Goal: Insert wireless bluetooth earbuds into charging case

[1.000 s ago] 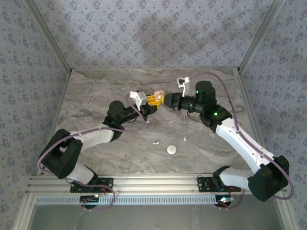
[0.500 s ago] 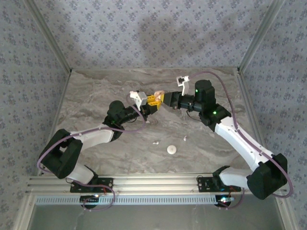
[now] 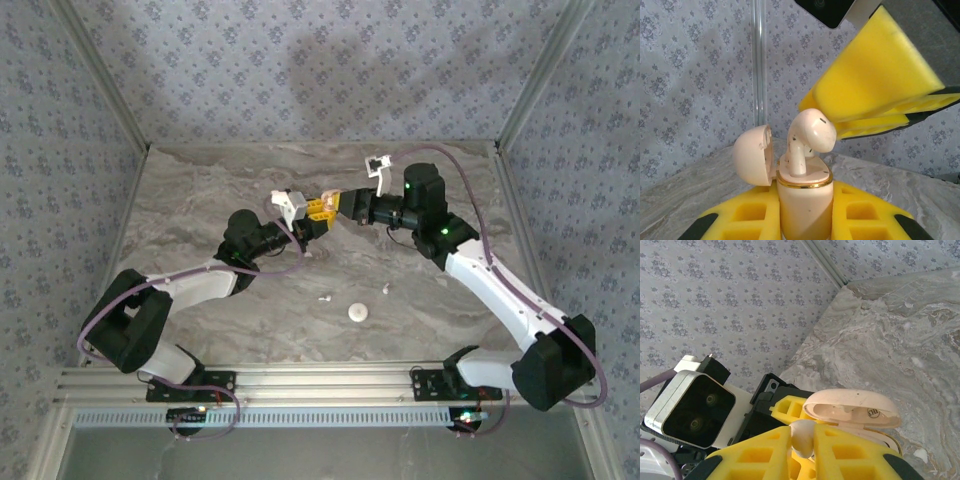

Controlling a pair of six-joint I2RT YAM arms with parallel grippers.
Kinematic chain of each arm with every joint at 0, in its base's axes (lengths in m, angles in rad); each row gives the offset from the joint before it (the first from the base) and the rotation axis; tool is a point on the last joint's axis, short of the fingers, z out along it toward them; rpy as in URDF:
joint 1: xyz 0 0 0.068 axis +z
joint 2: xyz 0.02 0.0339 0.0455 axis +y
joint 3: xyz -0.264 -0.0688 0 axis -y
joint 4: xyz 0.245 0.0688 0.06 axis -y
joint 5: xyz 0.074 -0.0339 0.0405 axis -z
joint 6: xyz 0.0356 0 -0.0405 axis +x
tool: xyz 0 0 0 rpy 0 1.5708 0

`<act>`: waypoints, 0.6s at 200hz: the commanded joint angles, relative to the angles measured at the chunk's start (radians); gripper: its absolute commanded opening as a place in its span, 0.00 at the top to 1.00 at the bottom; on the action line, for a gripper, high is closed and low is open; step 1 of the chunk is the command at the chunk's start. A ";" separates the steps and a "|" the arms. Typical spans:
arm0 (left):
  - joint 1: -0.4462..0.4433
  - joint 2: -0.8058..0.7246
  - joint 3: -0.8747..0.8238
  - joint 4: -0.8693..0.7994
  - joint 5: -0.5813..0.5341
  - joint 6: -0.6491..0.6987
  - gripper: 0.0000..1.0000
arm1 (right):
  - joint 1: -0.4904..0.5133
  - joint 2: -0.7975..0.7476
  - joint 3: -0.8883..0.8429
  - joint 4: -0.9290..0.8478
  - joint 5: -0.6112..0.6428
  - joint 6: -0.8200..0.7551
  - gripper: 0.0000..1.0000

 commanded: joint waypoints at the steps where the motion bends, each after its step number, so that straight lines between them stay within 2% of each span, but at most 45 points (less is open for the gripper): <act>1: -0.006 -0.034 -0.002 0.024 0.012 0.018 0.89 | -0.007 0.006 0.039 -0.013 0.011 0.006 0.79; 120: -0.008 -0.049 -0.006 0.026 0.032 0.029 0.89 | -0.012 0.038 0.057 -0.063 0.032 0.021 0.79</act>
